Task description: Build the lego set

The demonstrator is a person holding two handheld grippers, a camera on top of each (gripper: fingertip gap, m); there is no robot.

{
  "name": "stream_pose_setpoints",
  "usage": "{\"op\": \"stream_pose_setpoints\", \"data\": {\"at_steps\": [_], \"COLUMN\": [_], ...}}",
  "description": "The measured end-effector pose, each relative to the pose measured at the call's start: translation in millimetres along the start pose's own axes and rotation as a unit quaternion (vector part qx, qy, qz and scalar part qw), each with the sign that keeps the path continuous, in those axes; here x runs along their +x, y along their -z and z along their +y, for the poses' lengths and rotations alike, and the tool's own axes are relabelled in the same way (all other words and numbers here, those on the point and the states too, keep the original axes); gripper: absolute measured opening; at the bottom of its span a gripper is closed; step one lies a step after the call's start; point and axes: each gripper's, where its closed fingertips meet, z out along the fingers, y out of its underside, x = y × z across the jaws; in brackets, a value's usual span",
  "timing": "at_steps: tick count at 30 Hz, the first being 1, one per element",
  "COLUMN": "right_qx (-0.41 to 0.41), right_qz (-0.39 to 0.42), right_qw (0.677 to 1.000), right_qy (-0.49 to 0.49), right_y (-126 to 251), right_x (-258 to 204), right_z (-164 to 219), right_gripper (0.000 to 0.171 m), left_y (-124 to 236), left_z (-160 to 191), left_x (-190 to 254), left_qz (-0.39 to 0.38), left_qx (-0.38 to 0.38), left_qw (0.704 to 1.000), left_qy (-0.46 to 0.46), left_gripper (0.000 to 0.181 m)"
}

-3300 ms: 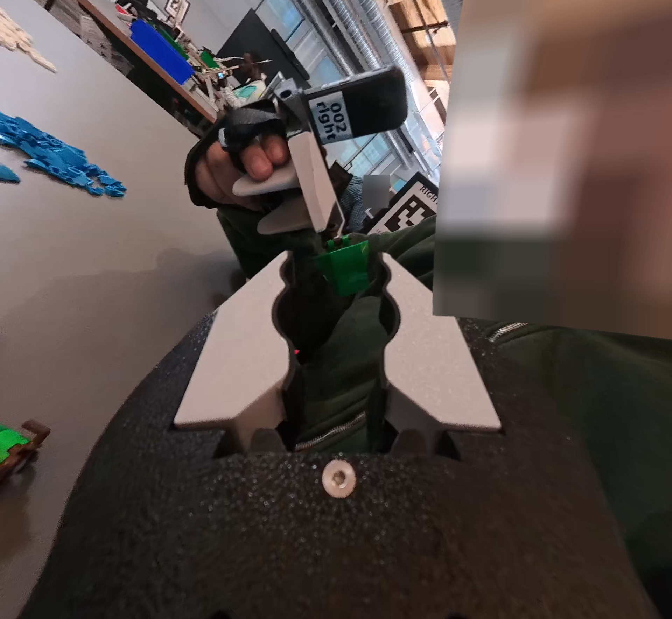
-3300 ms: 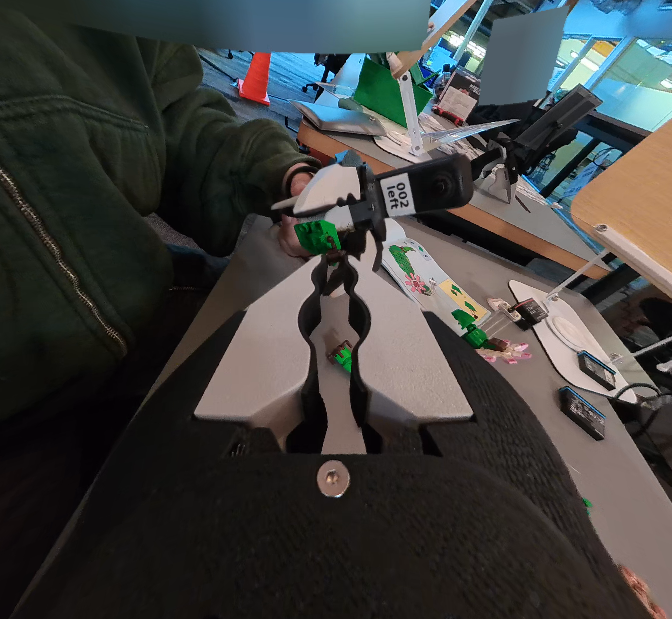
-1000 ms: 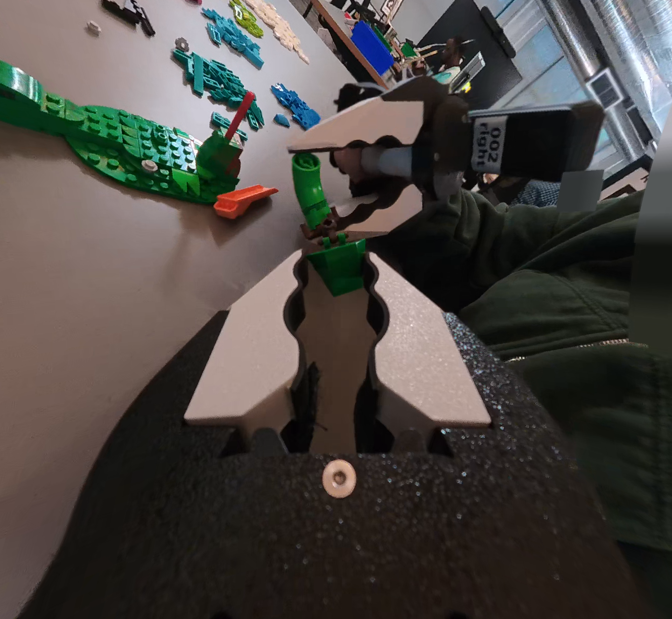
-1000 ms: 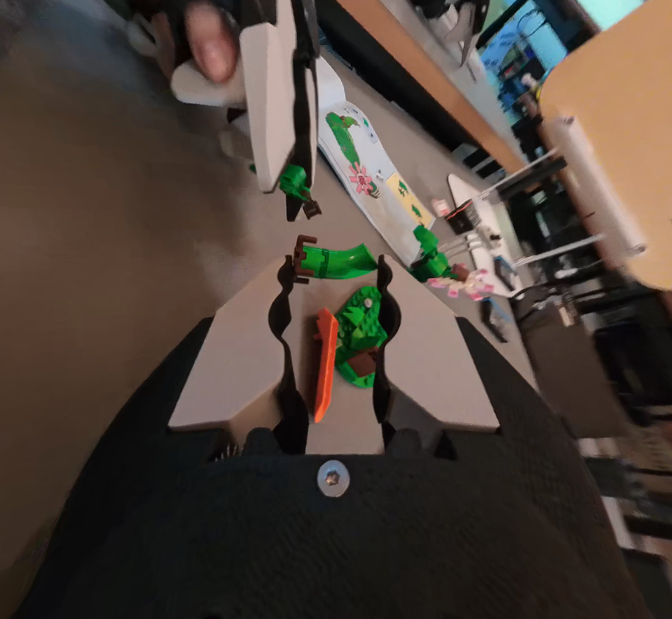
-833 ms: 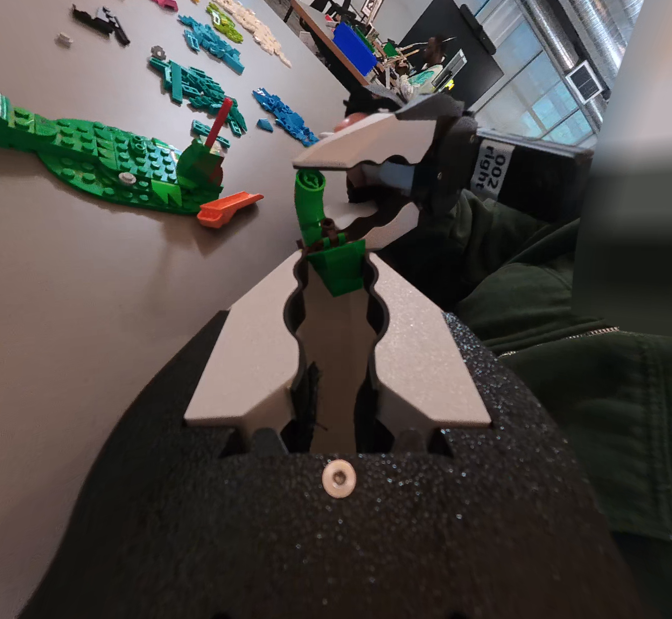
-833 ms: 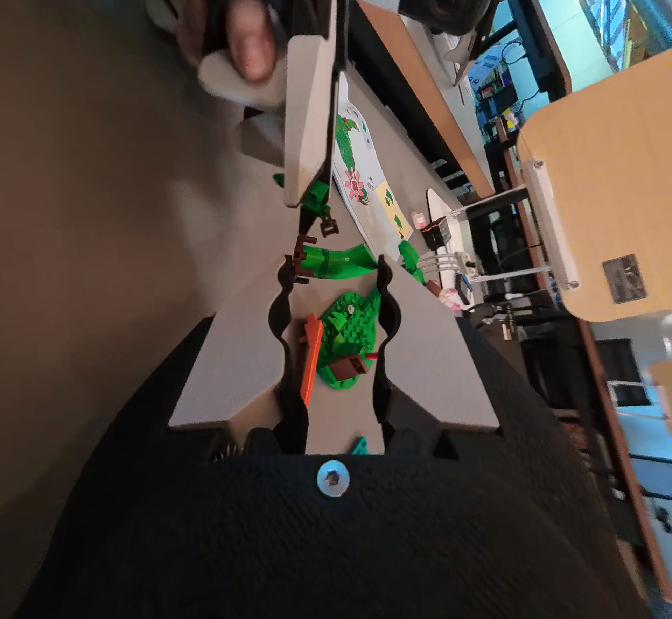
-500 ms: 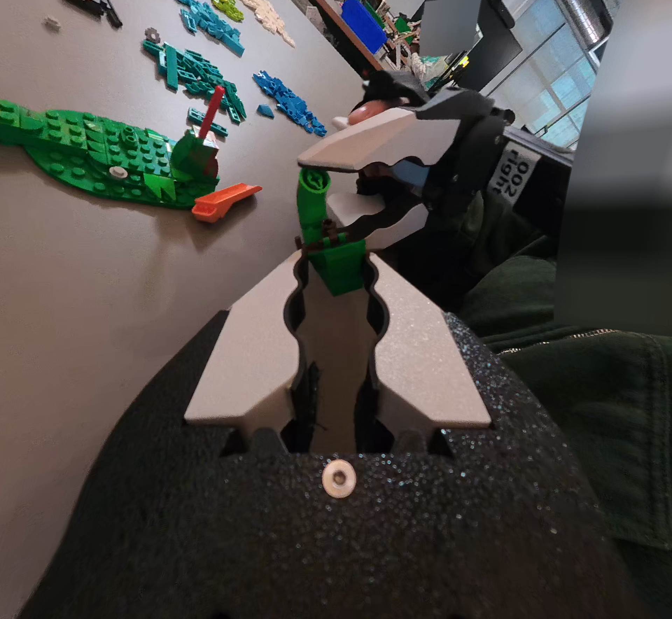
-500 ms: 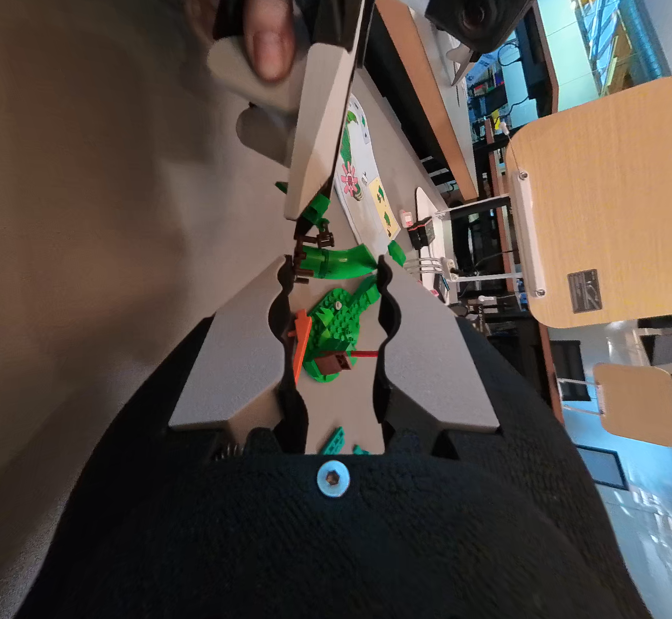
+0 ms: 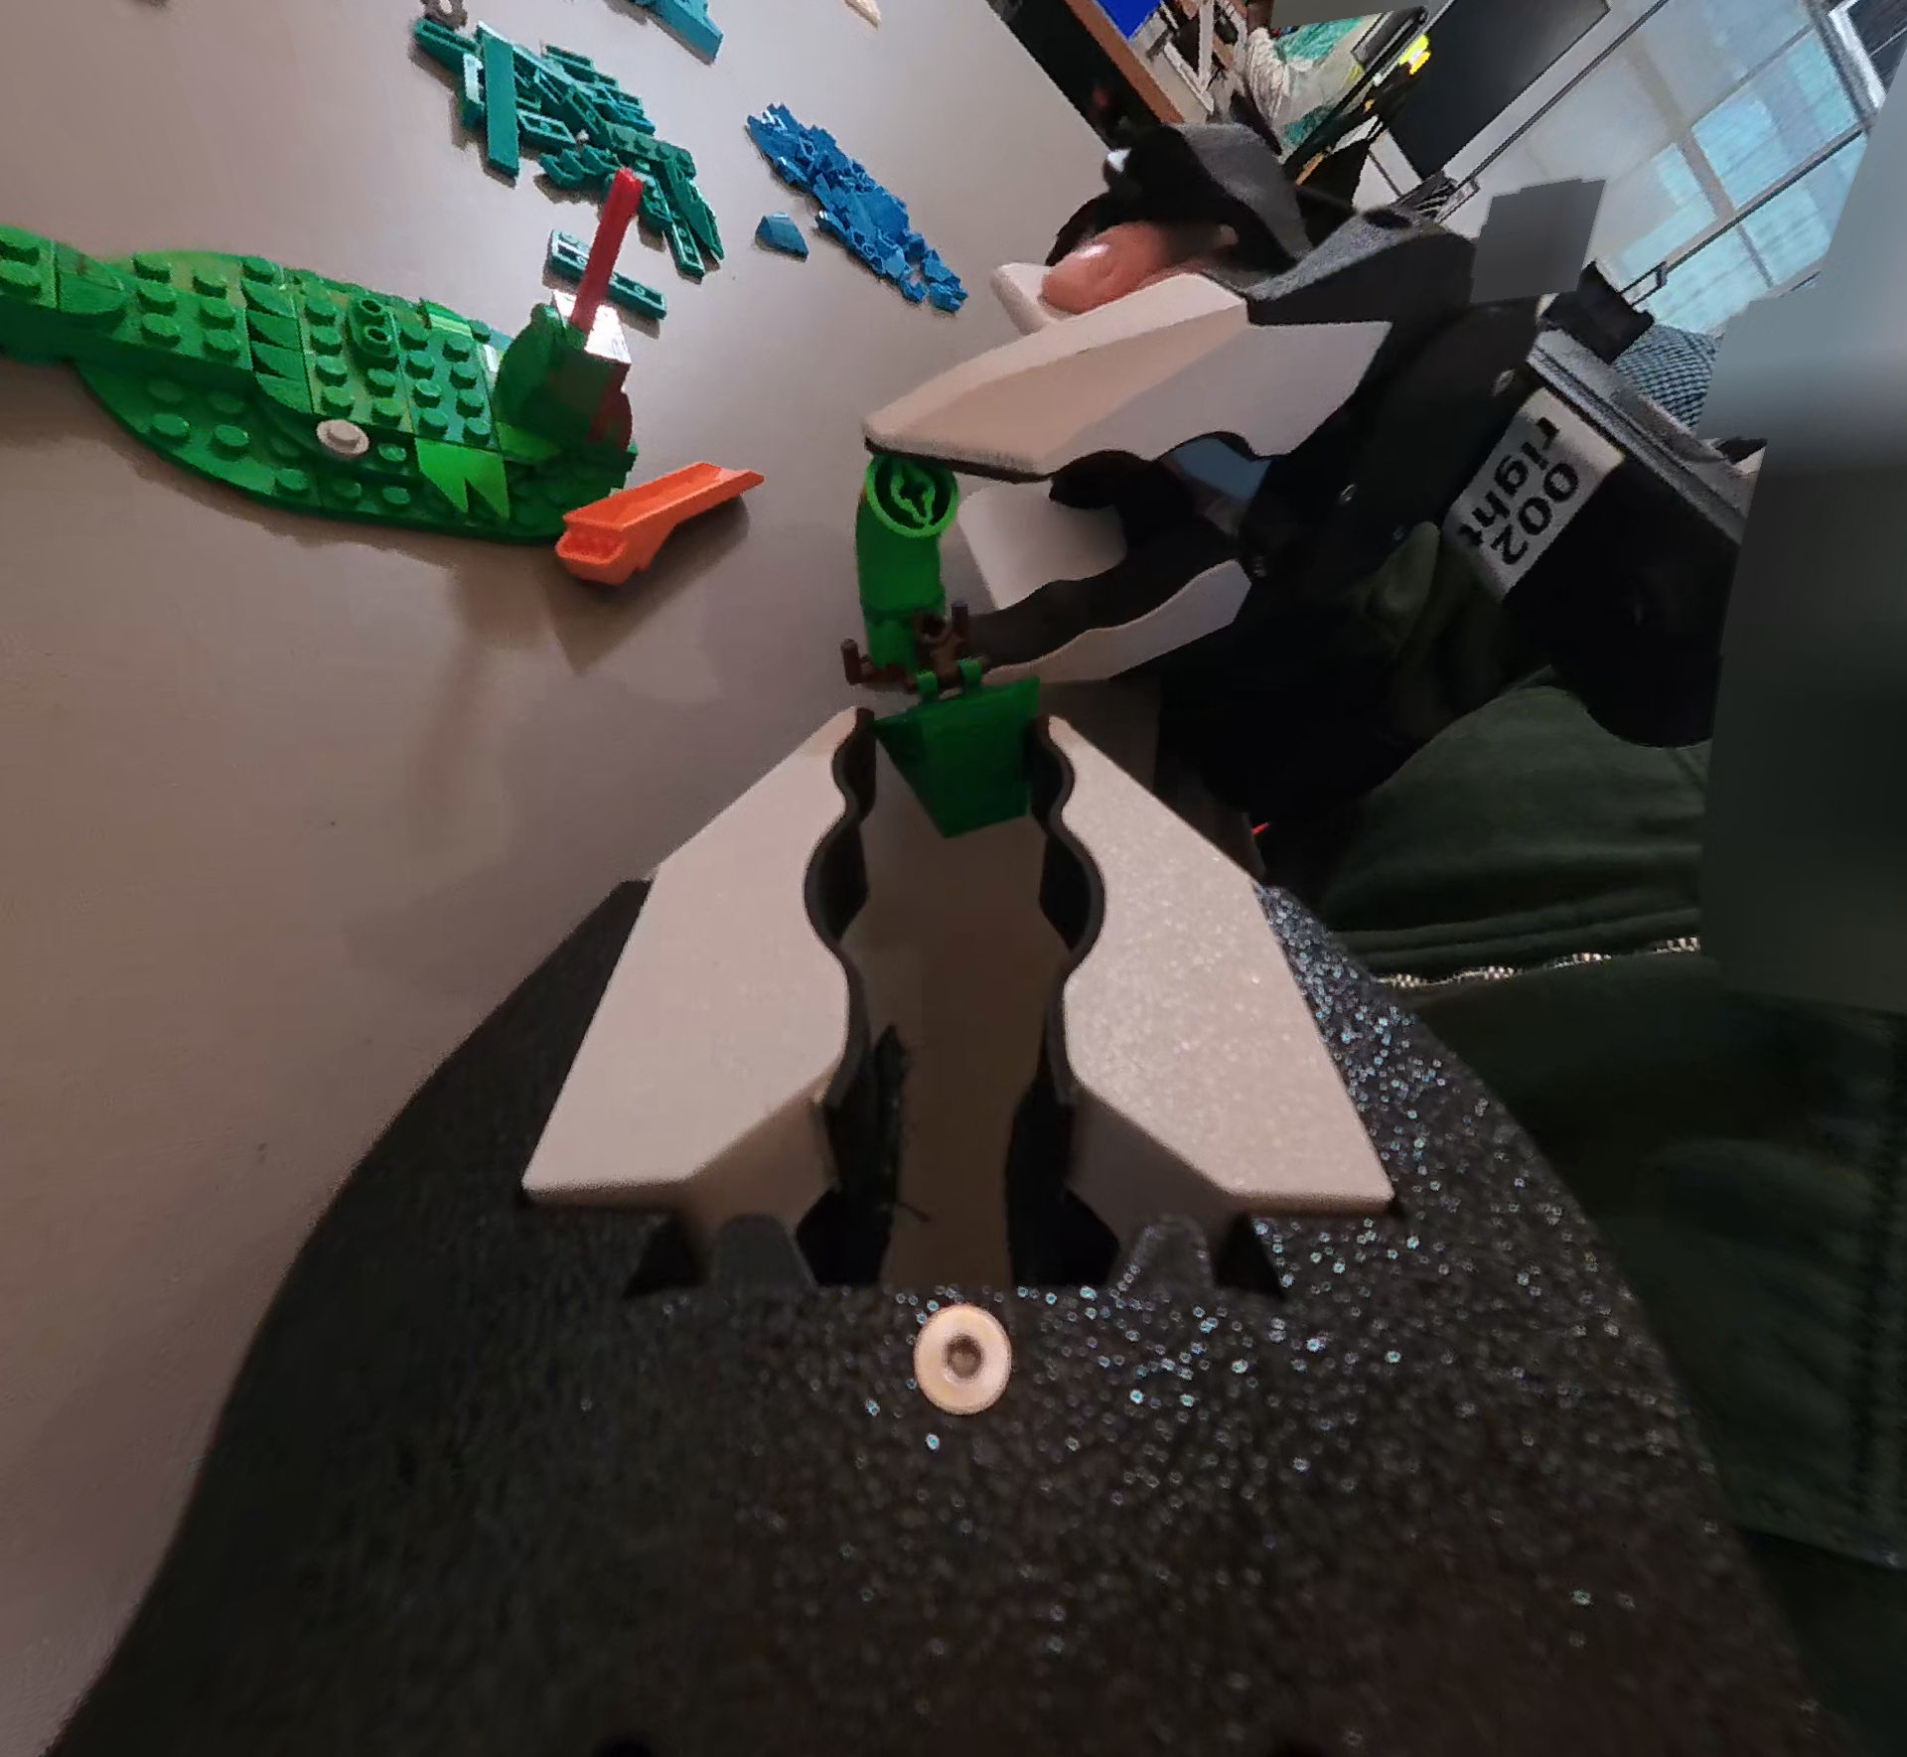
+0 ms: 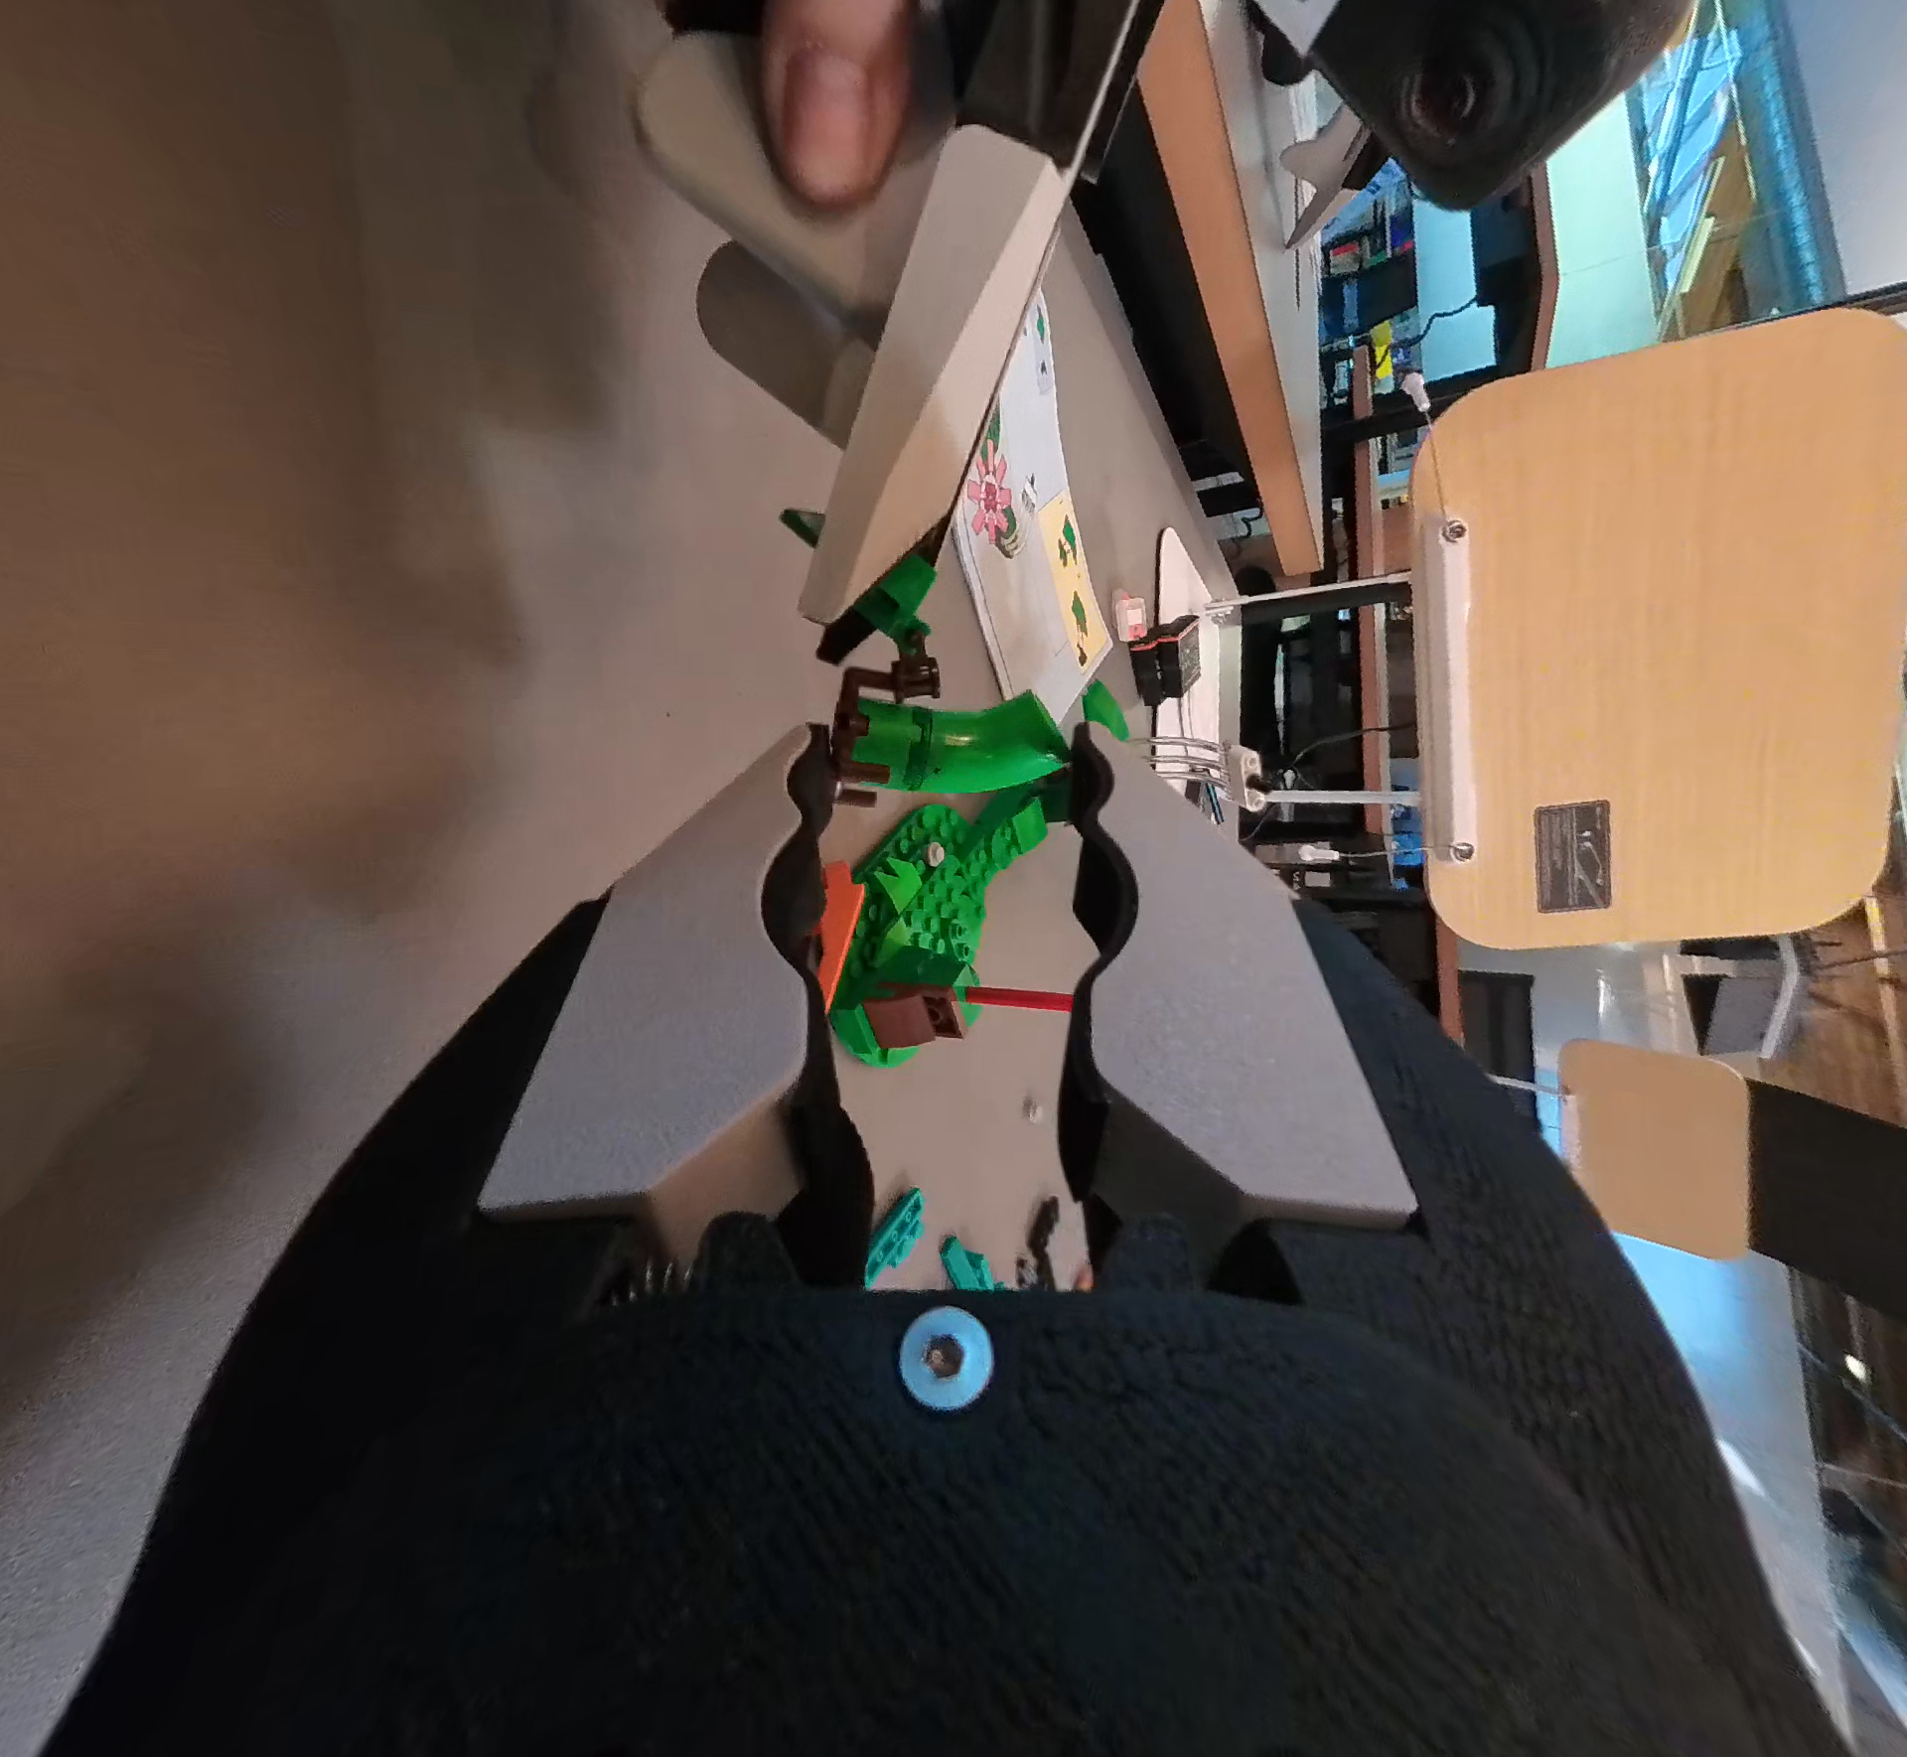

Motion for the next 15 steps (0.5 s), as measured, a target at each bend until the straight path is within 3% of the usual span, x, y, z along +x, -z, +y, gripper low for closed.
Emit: {"op": "stream_pose_setpoints", "data": {"at_steps": [7, 15], "right_qx": [-0.007, -0.026], "right_qz": [-0.001, -0.003], "right_qw": [1.0, 0.99], "right_qy": [0.029, 0.137], "right_y": [0, 4], "right_x": [-3, -10], "right_z": [-1, -2], "right_gripper": [0.046, 0.045], "left_y": [-5, -11], "left_z": [10, 19], "left_x": [-2, -1], "left_qz": [-0.012, -0.01], "left_qx": [-0.034, -0.062], "left_qw": [0.999, 0.998], "left_qy": [-0.002, 0.01], "left_gripper": [0.028, 0.028]}}
